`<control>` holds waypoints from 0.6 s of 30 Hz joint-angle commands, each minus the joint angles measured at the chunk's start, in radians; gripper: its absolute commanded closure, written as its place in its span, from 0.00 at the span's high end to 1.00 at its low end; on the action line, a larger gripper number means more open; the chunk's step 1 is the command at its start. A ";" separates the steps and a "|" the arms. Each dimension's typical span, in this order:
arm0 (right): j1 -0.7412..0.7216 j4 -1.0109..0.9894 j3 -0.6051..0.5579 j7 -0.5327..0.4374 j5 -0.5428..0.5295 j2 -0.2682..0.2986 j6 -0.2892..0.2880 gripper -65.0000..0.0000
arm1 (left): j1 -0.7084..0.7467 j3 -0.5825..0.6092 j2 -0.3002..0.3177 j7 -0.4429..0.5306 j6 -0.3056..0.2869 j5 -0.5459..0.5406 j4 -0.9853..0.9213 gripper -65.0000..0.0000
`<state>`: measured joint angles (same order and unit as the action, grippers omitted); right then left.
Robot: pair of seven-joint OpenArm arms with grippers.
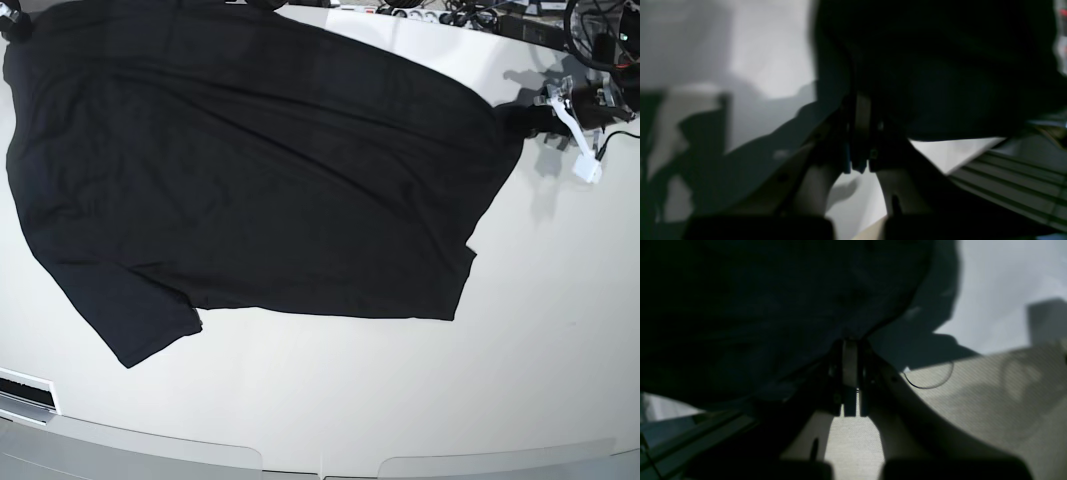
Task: Layout the t-shirt on the table in an organized manner, then fold the t-shirt properly
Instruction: 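Hold the shirt edges with both grippers and pull them apart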
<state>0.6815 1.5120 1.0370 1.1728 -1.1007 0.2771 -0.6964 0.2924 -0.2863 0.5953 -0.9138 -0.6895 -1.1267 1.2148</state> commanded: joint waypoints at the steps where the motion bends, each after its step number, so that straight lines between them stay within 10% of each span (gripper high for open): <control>1: 0.011 0.013 0.011 0.003 -0.011 0.019 -0.002 0.00 | -0.011 -0.006 0.020 -0.005 -0.009 -0.044 0.013 0.00; 18: 0.018 0.025 0.011 0.223 -0.108 0.020 -0.002 0.00 | 0.069 -0.006 0.151 -0.482 -0.009 -0.354 0.106 0.00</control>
<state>0.6853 1.5188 1.0370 1.3998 -1.1866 0.2794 -0.6964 0.3656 -0.2863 0.7246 -1.3922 -0.6899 -1.4597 1.3067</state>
